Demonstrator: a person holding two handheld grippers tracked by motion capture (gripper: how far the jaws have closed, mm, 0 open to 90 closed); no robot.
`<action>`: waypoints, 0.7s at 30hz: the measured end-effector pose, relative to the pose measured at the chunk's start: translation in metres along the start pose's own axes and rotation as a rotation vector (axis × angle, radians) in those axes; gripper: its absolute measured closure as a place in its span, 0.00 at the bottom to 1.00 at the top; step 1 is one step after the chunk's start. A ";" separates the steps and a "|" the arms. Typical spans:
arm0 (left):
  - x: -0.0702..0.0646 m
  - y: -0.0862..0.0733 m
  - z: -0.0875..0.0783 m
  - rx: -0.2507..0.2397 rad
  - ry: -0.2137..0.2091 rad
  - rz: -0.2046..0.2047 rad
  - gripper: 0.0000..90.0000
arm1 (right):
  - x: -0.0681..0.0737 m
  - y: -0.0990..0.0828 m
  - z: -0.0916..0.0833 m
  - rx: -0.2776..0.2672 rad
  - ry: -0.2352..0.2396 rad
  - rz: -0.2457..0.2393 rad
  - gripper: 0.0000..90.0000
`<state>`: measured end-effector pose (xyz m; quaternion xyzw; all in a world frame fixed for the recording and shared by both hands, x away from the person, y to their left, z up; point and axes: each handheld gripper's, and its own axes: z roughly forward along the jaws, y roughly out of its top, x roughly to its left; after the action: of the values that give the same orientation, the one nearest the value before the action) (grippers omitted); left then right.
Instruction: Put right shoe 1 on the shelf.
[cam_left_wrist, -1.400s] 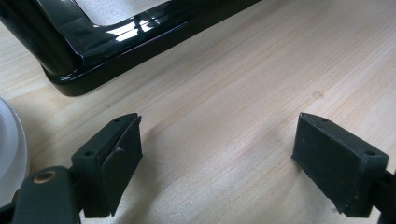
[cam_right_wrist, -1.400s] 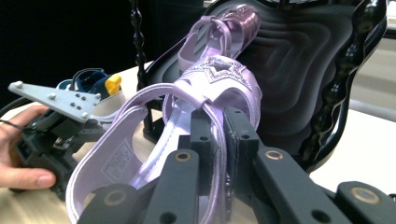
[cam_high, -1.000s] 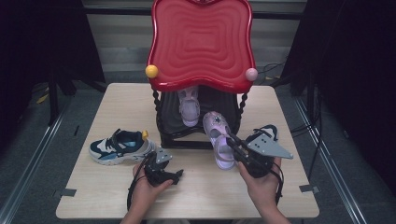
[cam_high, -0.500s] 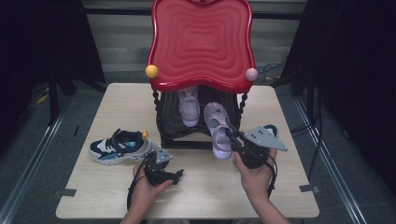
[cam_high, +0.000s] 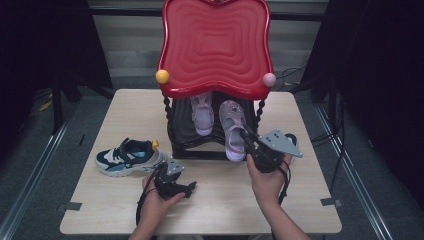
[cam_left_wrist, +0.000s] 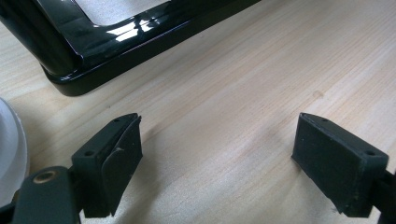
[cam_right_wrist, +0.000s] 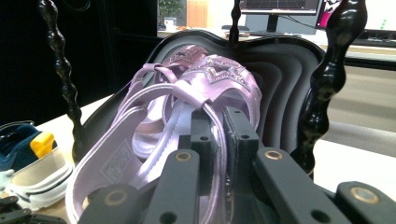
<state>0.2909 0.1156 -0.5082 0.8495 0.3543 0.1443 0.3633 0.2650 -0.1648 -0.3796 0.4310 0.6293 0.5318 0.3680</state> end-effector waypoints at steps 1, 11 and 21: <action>0.000 0.000 0.000 0.000 0.000 0.000 0.17 | 0.000 0.000 0.001 -0.004 -0.006 -0.002 0.92; 0.000 0.000 0.000 0.000 0.000 0.000 0.17 | -0.003 -0.001 0.017 -0.021 -0.047 0.005 0.92; 0.000 0.000 0.000 -0.003 -0.003 0.001 0.17 | -0.005 -0.003 0.032 -0.032 -0.079 0.006 0.92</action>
<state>0.2912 0.1156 -0.5084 0.8494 0.3532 0.1438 0.3649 0.2963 -0.1584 -0.3881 0.4475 0.6046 0.5254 0.3977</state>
